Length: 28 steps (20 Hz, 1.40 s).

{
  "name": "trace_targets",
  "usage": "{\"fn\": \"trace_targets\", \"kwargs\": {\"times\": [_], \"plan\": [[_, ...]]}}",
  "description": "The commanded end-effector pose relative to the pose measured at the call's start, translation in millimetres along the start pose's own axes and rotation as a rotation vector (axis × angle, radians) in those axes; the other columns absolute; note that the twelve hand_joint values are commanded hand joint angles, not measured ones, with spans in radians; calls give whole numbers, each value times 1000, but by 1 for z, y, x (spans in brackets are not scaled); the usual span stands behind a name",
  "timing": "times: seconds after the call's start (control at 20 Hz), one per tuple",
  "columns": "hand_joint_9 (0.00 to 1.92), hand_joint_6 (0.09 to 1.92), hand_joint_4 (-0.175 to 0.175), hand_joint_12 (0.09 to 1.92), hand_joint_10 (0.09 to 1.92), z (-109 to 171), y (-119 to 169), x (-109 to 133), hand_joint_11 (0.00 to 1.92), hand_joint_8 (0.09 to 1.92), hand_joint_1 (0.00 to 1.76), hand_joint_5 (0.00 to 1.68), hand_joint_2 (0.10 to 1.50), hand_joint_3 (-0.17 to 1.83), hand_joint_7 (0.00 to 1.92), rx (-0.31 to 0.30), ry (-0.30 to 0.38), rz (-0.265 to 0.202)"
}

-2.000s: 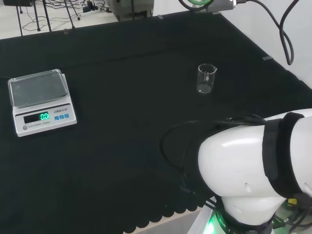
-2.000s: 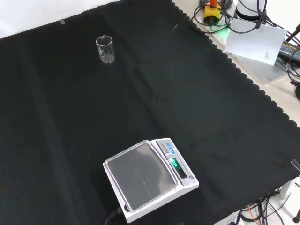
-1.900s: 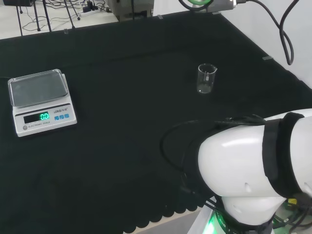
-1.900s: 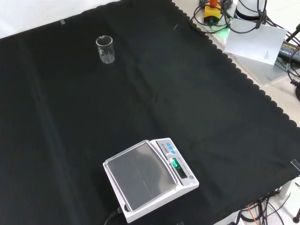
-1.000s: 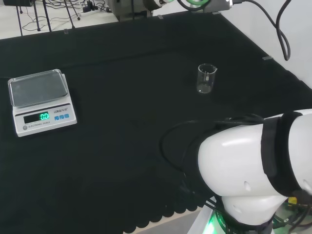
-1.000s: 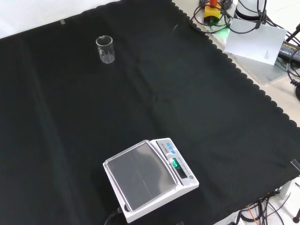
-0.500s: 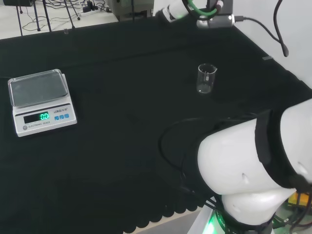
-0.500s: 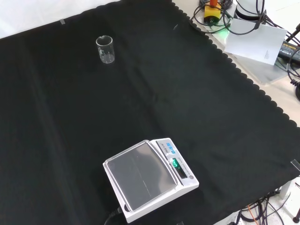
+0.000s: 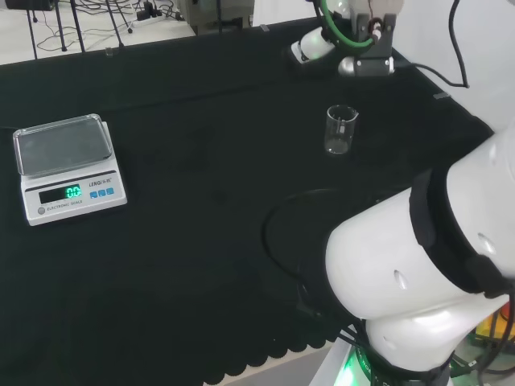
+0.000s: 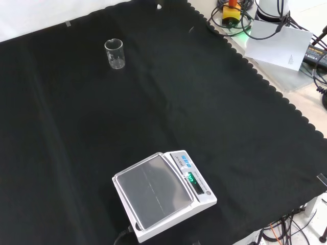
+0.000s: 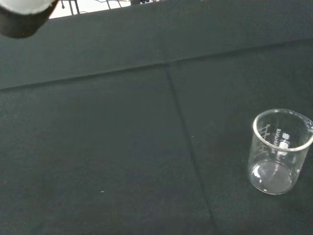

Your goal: Pick up the beaker.

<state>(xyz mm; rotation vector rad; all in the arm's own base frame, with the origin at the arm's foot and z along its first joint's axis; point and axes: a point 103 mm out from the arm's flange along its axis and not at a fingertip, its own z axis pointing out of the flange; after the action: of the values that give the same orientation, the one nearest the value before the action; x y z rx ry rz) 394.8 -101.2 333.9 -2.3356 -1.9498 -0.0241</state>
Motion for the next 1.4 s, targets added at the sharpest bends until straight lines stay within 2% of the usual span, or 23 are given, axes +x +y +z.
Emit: {"fn": "trace_targets", "kwargs": {"times": [0.05,0.6,1.0,1.4], "plan": [[119,87,14,1134,888,65,20,-43,0,723,658,102,716,248,22,46,19,52],[87,87,34,1069,884,132,49,-58,0,696,661,87,722,235,0,104,35,76],[82,87,40,1055,883,163,72,-77,0,688,661,76,724,233,0,129,53,106],[81,87,41,1045,882,187,102,-93,0,681,662,75,725,231,0,167,49,116]]}}
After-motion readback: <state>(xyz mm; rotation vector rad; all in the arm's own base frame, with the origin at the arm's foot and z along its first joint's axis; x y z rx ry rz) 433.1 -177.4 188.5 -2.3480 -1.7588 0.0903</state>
